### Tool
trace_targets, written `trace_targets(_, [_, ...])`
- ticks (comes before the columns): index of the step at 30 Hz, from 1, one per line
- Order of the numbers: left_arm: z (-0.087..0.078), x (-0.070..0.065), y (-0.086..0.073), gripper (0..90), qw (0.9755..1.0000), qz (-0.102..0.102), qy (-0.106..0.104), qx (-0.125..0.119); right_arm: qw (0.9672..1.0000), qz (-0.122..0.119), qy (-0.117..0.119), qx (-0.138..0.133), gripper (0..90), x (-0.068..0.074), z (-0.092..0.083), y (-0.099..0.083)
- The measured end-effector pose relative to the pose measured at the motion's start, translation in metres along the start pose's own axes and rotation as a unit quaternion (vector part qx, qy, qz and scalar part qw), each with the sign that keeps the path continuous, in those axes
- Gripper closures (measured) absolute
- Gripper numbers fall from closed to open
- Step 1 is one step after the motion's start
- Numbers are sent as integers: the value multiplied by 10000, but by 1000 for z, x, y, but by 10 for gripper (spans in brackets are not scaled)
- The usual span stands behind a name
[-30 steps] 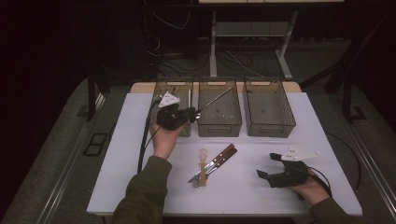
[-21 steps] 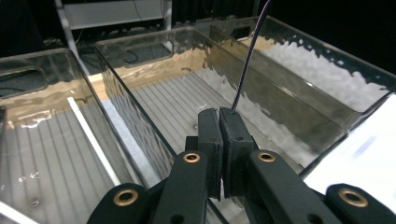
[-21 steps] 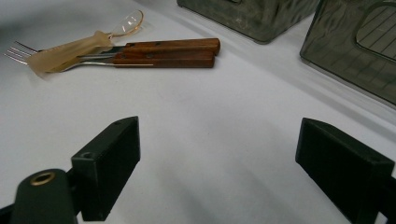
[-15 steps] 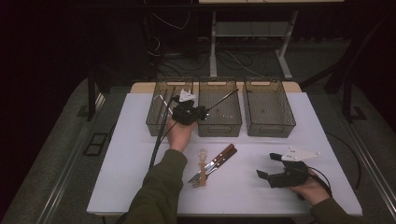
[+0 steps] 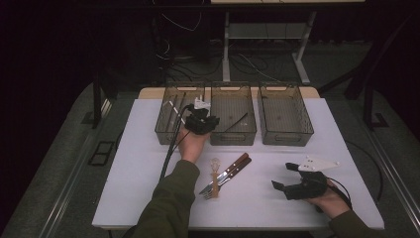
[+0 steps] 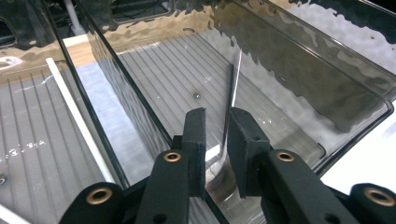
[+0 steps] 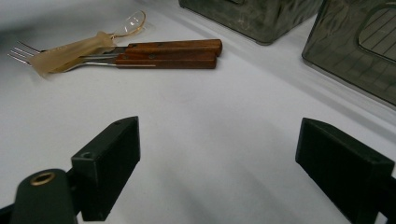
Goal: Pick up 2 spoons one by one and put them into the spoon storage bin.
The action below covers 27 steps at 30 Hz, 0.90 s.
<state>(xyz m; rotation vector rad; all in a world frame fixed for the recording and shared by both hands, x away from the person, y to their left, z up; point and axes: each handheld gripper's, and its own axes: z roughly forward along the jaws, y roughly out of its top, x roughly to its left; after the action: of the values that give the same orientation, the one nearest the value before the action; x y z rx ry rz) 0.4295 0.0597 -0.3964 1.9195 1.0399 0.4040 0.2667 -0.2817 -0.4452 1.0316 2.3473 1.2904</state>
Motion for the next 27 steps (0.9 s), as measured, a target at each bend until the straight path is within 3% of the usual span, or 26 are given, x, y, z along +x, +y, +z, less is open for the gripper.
trace_targets(11, [-28, -12, -5, 626, 9989, 185, -362, -236, 10000, 3, -14, 0, 138, -1, 0, 0])
trace_targets(17, [-50, -19, -17, 575, 9972, 419, -614, -98, 10000, 18, -30, 8, 138, -1, 1, 0])
trace_targets(23, [-64, -21, -33, 585, 9957, 426, -826, -14, 10000, 30, -40, 18, 138, 0, 1, 0])
trace_targets(27, [-71, -24, -47, 639, 9946, 523, -878, 184, 10000, 9, -44, 13, 138, 0, 0, 0])
